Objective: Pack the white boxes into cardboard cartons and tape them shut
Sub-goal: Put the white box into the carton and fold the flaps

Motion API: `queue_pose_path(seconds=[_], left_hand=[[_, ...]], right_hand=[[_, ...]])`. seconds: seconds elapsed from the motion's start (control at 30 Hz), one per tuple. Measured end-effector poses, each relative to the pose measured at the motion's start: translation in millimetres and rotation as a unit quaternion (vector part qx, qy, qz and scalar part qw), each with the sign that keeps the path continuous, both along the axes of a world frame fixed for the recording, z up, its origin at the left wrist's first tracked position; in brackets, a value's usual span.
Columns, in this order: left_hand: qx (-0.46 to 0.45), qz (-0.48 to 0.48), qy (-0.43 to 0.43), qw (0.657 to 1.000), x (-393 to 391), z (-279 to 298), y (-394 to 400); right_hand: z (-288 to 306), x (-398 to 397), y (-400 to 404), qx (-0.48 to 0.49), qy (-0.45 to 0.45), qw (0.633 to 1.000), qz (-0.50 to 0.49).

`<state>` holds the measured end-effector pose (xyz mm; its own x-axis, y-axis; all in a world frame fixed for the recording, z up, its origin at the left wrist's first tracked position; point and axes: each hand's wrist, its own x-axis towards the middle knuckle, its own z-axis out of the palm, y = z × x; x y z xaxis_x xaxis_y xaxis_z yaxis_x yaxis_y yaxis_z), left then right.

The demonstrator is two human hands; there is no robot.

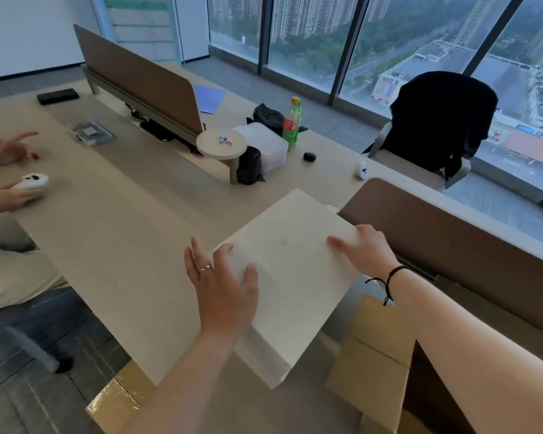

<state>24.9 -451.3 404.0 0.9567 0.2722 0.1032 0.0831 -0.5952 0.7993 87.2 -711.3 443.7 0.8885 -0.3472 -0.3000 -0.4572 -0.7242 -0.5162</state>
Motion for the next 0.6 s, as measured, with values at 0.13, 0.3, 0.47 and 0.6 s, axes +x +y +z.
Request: queue_pose_path(seconds=[0.13,0.3,0.47,0.6], left_hand=[[-0.039,-0.023,0.026,0.999,19.5,8.0,11.8],[-0.093,-0.050,0.049,0.993,44.6,17.1,25.6],[-0.106,-0.057,0.120,0.985,62.2,23.1,31.5],[-0.120,-0.030,0.147,0.981,63.7,24.6,28.5]], right_hand=[[1.4,-18.9,-1.2,0.001,-0.002,0.999,-0.038],[6.4,-48.3,-0.4,-0.009,0.023,0.998,-0.060],[11.8,-66.5,0.1,0.006,0.050,0.997,-0.060],[9.1,-67.5,-4.4,0.021,0.065,0.997,-0.042]])
